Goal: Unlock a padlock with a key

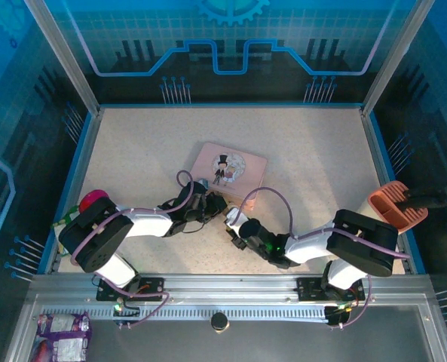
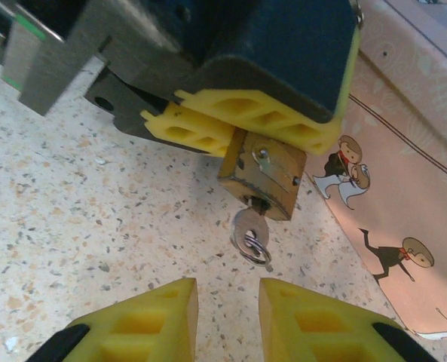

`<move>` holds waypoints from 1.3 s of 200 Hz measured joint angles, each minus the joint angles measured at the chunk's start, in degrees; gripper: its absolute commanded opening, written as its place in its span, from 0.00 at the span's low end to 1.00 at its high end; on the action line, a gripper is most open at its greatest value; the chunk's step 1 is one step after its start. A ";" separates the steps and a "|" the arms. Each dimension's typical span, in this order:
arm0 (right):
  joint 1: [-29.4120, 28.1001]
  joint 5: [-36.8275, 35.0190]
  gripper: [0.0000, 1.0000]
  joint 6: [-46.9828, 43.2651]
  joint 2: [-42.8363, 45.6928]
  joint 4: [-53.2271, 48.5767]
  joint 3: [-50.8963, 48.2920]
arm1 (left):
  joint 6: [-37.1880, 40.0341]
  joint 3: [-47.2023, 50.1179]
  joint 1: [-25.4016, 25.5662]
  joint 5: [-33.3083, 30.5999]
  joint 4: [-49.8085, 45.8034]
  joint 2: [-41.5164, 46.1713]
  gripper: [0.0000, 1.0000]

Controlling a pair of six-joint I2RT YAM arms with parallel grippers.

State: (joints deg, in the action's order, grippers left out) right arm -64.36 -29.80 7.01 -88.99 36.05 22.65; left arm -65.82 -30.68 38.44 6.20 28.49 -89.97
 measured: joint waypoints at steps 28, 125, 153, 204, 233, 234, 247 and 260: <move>-0.09 -0.57 0.28 -0.02 -1.22 0.74 0.63 | 0.22 -0.07 0.15 -0.09 -0.68 0.24 0.00; -0.09 -2.84 0.21 -0.02 -4.26 1.77 3.30 | 1.51 -0.37 0.74 -0.66 -1.73 0.48 0.00; -0.09 -3.67 0.17 0.02 -5.07 1.70 3.50 | 1.51 -0.37 0.76 -0.66 -1.73 0.59 0.00; -0.09 -4.72 0.13 1.75 -5.66 1.38 4.09 | 1.51 -0.37 0.79 -0.92 -1.70 0.59 0.00; -0.09 -4.74 0.09 3.26 -5.70 0.79 4.46 | 1.53 -0.37 0.79 -1.31 -1.68 0.59 0.00; -0.09 -4.74 0.09 3.41 -5.73 0.76 4.46 | 1.53 -0.37 0.79 -1.31 -1.70 0.59 0.00; 0.02 -4.72 0.08 4.26 -5.92 0.61 4.63 | 1.70 -0.37 0.79 -1.53 -1.68 0.59 0.00; 0.09 -4.57 0.06 5.53 -5.92 0.50 4.70 | 1.88 -0.37 0.79 -1.70 -1.68 0.61 0.04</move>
State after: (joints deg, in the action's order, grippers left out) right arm -64.27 -34.37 12.53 -94.91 36.56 27.35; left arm -63.94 -31.05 39.22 4.49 26.81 -89.36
